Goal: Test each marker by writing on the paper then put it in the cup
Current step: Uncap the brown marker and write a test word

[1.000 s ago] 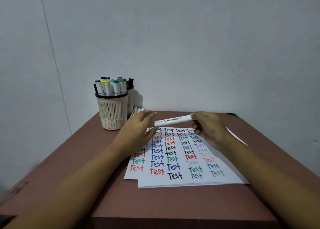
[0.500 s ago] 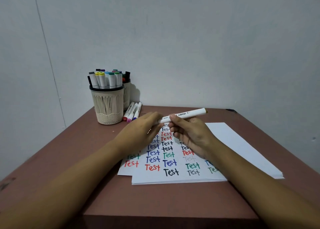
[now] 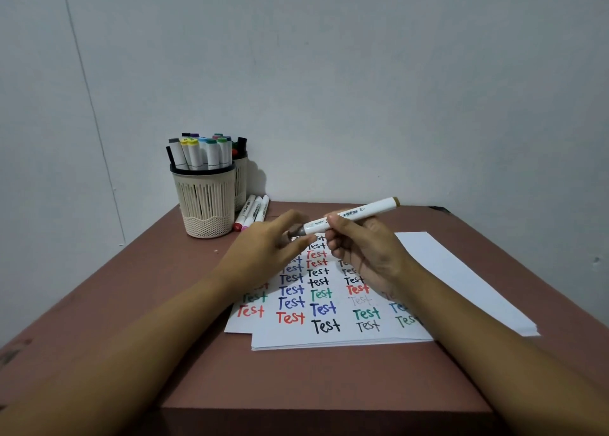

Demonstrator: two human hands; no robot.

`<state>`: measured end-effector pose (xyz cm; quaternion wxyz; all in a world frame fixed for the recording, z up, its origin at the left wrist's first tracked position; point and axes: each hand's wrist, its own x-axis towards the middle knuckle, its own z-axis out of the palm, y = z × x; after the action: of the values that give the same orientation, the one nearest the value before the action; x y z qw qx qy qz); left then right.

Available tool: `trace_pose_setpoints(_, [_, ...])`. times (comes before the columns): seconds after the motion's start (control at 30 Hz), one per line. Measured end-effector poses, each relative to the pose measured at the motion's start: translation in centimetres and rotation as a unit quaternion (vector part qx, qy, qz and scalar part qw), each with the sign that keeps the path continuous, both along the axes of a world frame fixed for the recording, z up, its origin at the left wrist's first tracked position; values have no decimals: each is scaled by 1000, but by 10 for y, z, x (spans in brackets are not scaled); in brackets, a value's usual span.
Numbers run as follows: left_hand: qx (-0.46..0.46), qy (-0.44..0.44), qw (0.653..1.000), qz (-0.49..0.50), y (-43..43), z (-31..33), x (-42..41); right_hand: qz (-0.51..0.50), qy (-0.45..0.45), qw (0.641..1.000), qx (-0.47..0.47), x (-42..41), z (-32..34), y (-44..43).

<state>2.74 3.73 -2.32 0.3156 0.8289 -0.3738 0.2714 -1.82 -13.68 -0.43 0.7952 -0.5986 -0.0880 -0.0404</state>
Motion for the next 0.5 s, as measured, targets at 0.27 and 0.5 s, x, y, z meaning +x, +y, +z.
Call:
trace_pose_setpoints(0.27, [-119,176,977,32,7,0,12,-116,18,982,149,8,11,-46])
trace_pose_setpoints(0.5, [-138,239,959,67,14,-4,24,-317,19,948,-32,16,2,-68])
